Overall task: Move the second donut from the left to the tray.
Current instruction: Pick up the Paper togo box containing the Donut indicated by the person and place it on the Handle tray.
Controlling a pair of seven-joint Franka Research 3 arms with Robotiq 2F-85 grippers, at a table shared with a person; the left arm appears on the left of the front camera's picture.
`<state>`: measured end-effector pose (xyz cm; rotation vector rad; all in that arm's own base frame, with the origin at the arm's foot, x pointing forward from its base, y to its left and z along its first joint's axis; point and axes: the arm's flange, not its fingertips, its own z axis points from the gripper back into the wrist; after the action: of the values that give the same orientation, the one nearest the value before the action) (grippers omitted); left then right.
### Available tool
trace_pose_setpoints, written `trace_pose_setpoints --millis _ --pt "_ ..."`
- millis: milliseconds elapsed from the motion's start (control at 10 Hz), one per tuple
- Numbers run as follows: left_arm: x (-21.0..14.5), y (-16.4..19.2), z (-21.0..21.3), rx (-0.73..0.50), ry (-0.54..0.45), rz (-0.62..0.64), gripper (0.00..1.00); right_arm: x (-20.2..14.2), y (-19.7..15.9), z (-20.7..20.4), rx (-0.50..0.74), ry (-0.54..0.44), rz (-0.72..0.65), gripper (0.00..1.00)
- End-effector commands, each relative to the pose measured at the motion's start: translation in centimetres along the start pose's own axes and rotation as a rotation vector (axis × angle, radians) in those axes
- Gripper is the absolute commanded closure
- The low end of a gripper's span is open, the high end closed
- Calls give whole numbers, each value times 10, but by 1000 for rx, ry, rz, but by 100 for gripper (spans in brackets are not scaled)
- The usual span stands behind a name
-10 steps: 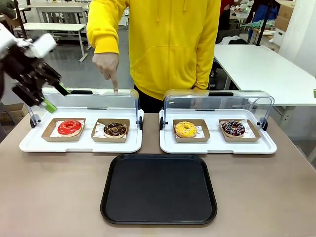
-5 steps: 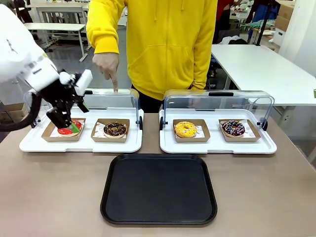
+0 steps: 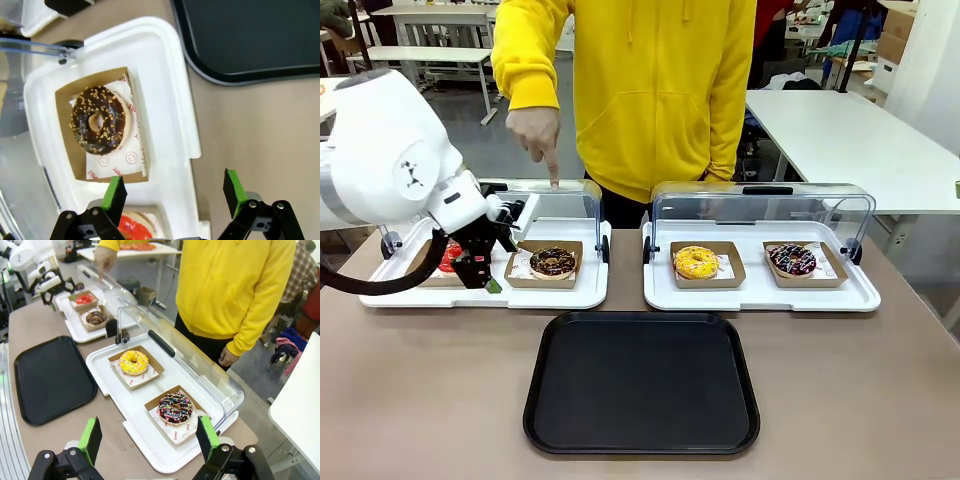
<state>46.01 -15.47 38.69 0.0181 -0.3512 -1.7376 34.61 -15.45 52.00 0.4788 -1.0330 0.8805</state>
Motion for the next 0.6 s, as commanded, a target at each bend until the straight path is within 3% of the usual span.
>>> trace_pose_setpoints --millis 0,500 --pt "-1 20 -9 -3 26 62 0 1 -3 -1 -3 -29 25 0" --pt "-2 8 -8 -2 8 24 0 1 -3 -1 -3 -29 25 0"
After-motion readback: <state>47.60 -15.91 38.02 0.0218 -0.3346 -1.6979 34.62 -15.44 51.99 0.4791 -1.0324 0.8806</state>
